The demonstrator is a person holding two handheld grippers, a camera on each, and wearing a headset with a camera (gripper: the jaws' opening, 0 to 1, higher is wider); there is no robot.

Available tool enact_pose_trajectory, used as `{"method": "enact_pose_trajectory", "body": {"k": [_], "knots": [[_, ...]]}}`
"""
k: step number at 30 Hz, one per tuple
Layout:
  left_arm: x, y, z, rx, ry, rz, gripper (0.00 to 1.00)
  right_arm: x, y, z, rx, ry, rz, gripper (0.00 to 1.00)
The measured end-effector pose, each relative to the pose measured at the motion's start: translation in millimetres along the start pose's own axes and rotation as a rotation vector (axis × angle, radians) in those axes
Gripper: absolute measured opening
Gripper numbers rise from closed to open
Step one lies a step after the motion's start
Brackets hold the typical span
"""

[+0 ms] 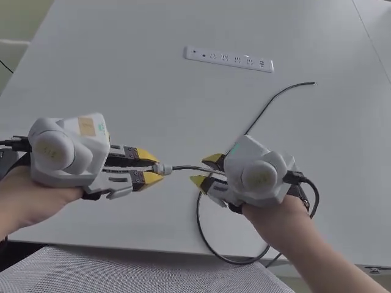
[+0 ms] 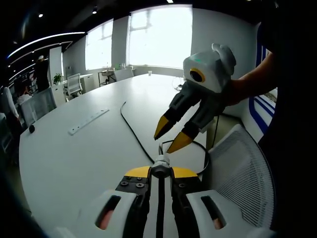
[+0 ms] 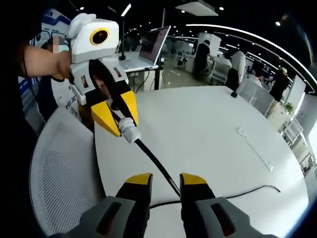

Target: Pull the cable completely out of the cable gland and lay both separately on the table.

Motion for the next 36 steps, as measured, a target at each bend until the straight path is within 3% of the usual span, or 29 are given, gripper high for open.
{"method": "enact_pose_trajectory", "body": {"k": [11, 15, 21, 25, 32, 36], "knots": [[2.8, 2.5, 2.6, -0.012, -0.002, 0.03, 0.15, 26.8, -25.9, 3.2, 0.071, 0.05, -0.135, 0.14], [3.4, 2.6, 1.1, -0.011, 0.0, 0.024, 0.15, 27.2, -26.7, 2.3, 0.059, 0.05, -0.16, 0.04], [4.3, 6.5, 0.4, -0.007, 0.008, 0.028, 0.15, 26.5, -27.1, 0.2, 0.059, 0.054, -0.154, 0.02], [5.2, 7.9, -0.5, -0.009, 0.009, 0.028, 0.15, 22.0, -24.8, -0.5, 0.052, 0.023, -0.09, 0.02], [5.9, 8.4, -3.9, -0.004, 0.021, 0.026, 0.15, 16.3, -20.7, -1.9, 0.043, 0.007, -0.044, 0.01], [6.6, 9.3, -4.7, 0.0, 0.026, 0.024, 0.15, 14.4, -20.2, -1.9, 0.059, -0.006, 0.039, 0.01]]}}
Point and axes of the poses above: the centre of the closed fingertips' face, and the gripper's own axes: z roughly forward along the fingers, y roughly to its right, x roughly out of its top, the point moved 2 cm from there along -z, roughly backward along the fingers, and after that the axes turned 10 degrees about -x, right-handed, at the moved point
